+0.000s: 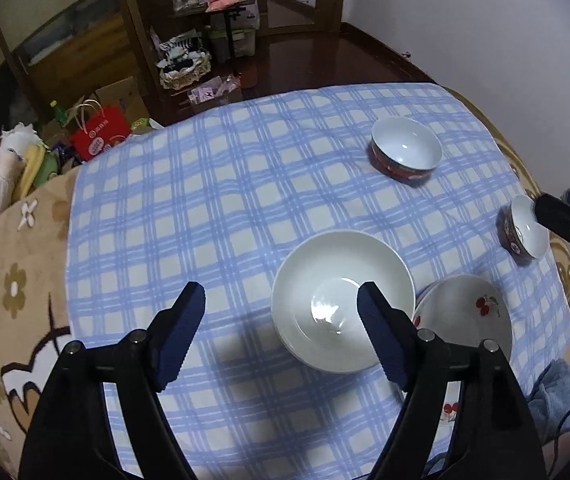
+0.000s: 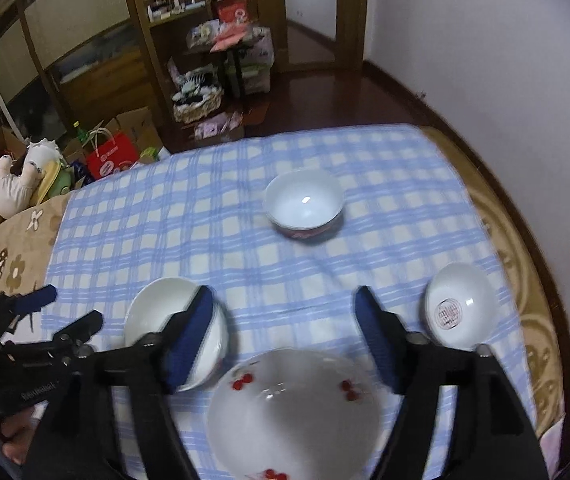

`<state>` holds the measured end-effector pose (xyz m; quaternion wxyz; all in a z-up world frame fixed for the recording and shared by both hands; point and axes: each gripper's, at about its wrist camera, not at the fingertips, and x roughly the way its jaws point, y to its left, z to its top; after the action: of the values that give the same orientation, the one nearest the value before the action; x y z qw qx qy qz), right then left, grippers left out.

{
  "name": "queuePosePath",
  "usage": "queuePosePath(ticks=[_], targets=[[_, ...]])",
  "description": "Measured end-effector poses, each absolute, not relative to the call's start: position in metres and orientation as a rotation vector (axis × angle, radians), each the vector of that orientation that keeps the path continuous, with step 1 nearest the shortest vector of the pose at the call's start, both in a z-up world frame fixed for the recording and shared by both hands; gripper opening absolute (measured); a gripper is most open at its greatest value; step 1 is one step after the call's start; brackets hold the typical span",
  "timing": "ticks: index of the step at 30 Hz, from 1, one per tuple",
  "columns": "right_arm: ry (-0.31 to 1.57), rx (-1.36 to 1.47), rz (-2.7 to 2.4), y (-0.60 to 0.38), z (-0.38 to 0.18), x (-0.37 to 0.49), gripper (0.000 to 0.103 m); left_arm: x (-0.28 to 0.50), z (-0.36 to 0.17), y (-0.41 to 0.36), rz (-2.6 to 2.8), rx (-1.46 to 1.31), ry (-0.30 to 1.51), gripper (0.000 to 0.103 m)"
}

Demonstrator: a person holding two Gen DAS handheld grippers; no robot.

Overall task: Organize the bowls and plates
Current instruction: 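Lower the white bowl onto the cloth and open both tools, then move both open tools to the rim of a white bowl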

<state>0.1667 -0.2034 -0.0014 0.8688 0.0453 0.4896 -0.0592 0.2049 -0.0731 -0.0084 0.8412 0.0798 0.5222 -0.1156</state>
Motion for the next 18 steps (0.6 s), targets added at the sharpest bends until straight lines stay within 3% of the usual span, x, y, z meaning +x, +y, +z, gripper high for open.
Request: queuePosePath(ticks=[2, 18], targets=[[1.002, 0.085, -0.145, -0.211, 0.006, 0.163, 0.097, 0.207, -0.001, -0.076, -0.241, 0.166, 1.096, 0.080], [0.963, 0.138, -0.185, -0.269, 0.008, 0.170, 0.098, 0.239, 0.024, -0.112, -0.275, 0.171, 1.056, 0.080]])
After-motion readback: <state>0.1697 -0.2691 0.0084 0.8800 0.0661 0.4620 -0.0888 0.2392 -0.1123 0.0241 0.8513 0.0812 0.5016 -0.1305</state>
